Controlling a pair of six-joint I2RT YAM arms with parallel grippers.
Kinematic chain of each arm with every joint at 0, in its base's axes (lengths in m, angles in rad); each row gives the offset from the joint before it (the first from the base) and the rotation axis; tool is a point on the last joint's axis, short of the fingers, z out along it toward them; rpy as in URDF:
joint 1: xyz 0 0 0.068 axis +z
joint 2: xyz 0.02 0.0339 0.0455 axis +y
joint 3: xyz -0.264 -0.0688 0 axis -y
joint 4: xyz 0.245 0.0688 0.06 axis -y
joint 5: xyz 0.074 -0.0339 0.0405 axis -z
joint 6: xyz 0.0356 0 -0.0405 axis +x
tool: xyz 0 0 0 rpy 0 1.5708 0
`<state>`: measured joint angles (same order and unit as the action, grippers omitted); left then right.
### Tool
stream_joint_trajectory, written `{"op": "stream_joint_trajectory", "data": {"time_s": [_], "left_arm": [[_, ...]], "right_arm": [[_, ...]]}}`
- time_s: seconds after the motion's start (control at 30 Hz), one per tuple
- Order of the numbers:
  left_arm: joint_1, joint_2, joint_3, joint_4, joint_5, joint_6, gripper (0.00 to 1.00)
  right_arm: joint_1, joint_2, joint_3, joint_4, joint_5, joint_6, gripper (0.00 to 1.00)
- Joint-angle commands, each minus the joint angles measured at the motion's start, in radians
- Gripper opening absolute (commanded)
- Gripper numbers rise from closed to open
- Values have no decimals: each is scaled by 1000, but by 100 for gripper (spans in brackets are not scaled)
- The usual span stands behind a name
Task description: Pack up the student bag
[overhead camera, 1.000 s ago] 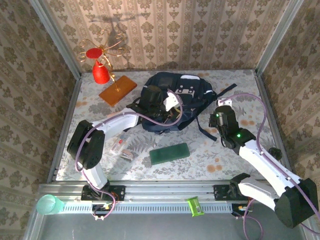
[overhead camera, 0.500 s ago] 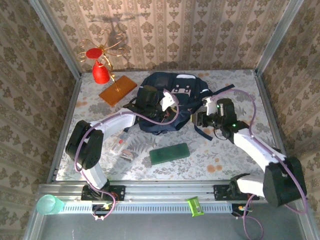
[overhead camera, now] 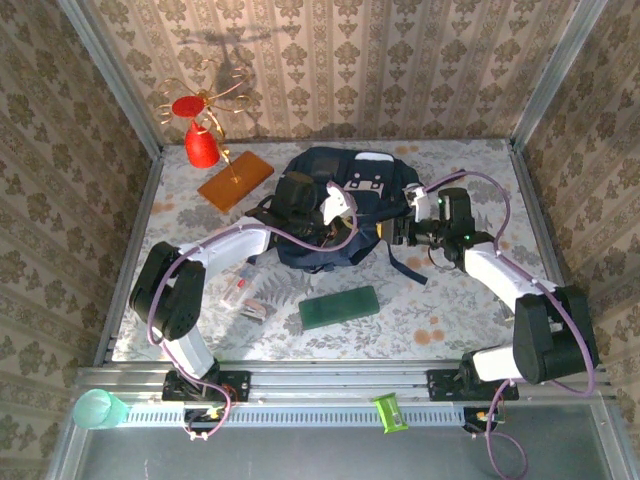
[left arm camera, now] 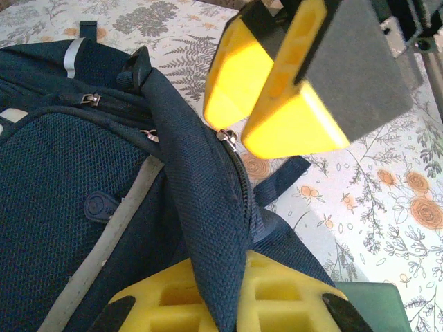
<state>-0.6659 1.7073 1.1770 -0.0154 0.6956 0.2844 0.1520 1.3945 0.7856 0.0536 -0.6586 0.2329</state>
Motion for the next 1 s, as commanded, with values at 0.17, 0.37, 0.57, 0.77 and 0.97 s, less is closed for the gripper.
{"op": "stream_joint_trajectory", "data": {"time_s": [0.17, 0.37, 0.57, 0.77, 0.97], "left_arm": [[-6, -61, 31, 58, 94, 19, 0], [-5, -60, 33, 54, 83, 26, 0], [-4, -58, 39, 49, 69, 30, 0], [-4, -59, 40, 48, 62, 26, 0], [-4, -61, 40, 52, 64, 23, 0]], "right_arm": [[-3, 111, 64, 44, -176, -36, 61], [-5, 123, 46, 67, -230, -25, 47], [-5, 94, -2, 111, -229, 0, 37], [-6, 89, -26, 128, -213, 14, 36], [-8, 83, -65, 175, -203, 32, 44]]}}
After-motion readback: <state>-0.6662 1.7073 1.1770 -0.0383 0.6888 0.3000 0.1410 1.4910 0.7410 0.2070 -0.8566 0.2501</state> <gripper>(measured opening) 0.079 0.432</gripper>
